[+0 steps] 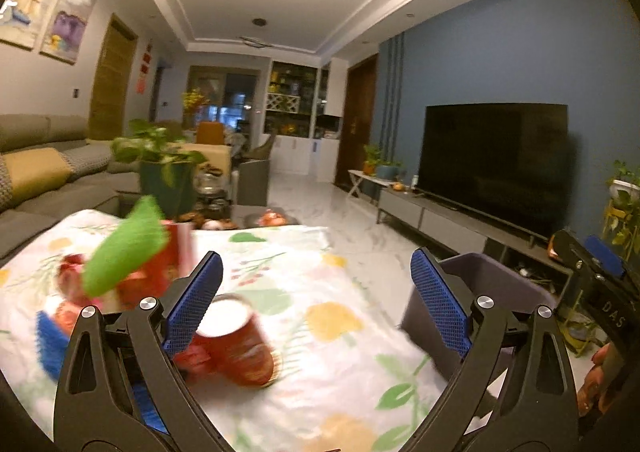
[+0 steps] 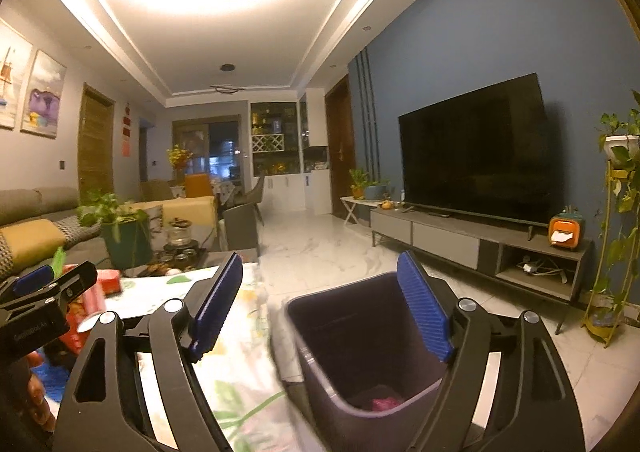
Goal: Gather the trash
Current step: 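Move both open grippers back to the trash pile on the table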
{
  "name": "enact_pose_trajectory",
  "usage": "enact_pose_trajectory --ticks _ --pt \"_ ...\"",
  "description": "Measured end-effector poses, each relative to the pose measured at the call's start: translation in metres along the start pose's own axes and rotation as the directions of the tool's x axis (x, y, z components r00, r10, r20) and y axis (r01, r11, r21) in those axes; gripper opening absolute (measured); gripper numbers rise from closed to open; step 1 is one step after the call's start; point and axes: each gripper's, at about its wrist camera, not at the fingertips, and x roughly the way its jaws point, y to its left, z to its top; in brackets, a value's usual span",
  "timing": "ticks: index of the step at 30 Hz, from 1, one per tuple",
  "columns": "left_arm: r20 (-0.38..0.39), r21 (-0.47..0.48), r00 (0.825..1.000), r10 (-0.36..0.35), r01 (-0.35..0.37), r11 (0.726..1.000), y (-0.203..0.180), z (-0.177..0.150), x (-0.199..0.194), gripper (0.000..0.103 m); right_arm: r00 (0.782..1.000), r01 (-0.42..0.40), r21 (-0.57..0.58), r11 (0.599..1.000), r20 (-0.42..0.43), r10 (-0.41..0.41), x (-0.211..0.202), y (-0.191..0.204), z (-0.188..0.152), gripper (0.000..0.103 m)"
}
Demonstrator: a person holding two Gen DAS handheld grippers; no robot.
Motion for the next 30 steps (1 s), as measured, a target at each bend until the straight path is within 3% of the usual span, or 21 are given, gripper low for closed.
enact_pose_trajectory --ticks 10,18,24,30 --pt "-0.009 -0.018 0.986 0.164 -0.164 0.986 0.071 -0.012 -0.05 0.093 0.995 -0.101 -0.009 0.995 -0.019 0.101 -0.026 0.05 -0.009 0.079" --pt "-0.015 -0.05 0.949 0.314 -0.314 0.948 0.135 -0.027 -0.082 0.093 0.983 -0.176 -0.005 0.984 -0.054 0.175 -0.034 0.091 -0.021 0.079" --pt "-0.044 -0.079 0.929 0.369 -0.371 0.925 0.176 -0.044 -0.095 0.093 0.967 -0.236 -0.009 0.972 -0.098 0.234 -0.033 0.126 -0.034 0.079" --pt "-0.068 -0.088 0.928 0.367 -0.372 0.924 0.199 -0.057 -0.093 0.093 0.955 -0.278 -0.025 0.96 -0.109 0.274 -0.033 0.151 -0.045 0.079"
